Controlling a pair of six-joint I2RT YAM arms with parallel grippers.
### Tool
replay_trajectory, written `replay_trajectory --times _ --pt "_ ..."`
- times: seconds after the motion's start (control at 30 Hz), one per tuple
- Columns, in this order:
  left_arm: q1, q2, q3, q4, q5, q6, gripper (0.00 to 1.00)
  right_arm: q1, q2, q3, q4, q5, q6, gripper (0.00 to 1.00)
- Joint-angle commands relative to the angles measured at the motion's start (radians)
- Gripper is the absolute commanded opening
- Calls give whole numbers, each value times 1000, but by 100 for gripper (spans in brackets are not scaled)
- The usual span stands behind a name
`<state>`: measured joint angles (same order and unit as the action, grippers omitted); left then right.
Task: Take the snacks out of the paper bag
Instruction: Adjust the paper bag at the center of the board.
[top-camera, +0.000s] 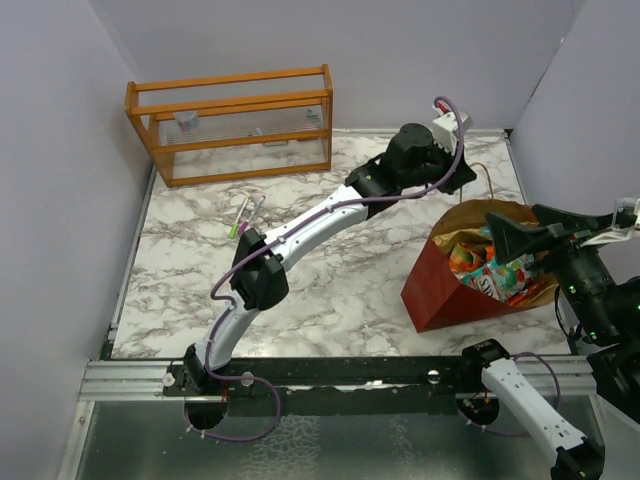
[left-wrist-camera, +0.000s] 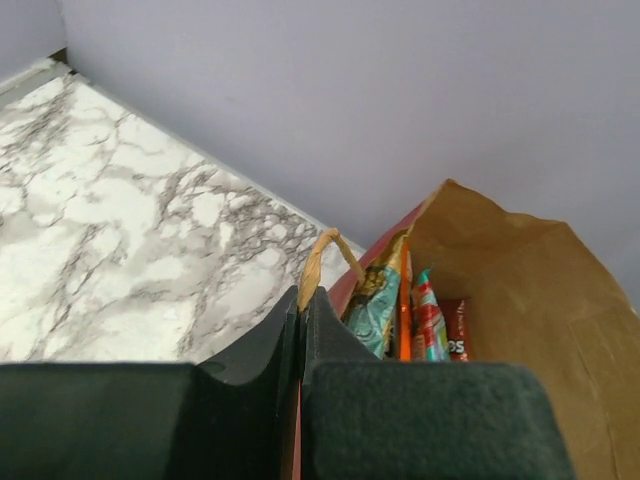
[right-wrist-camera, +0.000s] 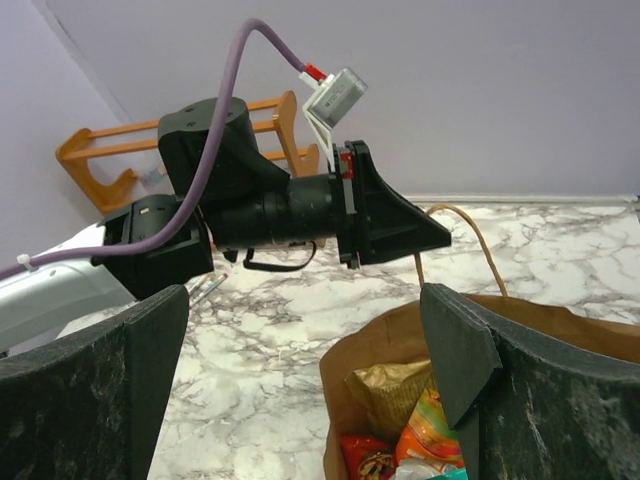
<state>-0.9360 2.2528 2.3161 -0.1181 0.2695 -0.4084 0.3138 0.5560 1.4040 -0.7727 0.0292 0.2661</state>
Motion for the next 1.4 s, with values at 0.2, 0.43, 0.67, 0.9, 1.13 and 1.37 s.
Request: replay_trajectory --times 0.2,0.43,0.67,0.9,1.13,1.37 --pt "138 -281 -263 32 -88 -77 0 -4 18 -99 -39 11 71 99" --pt "226 -460 -501 47 -108 -128 0 -4 79 -159 -12 -2 108 99" --pt "278 -612 -654 53 -124 -153 0 -4 144 -209 -1 86 183 99" --pt "288 -674 -710 20 -142 -157 0 -4 232 -198 -37 268 304 98" --pt "290 -690 -727 11 -129 -171 0 -4 263 -251 85 290 305 97" --pt "289 -693 -734 1 -113 -187 0 -4 256 -378 362 204 341 69"
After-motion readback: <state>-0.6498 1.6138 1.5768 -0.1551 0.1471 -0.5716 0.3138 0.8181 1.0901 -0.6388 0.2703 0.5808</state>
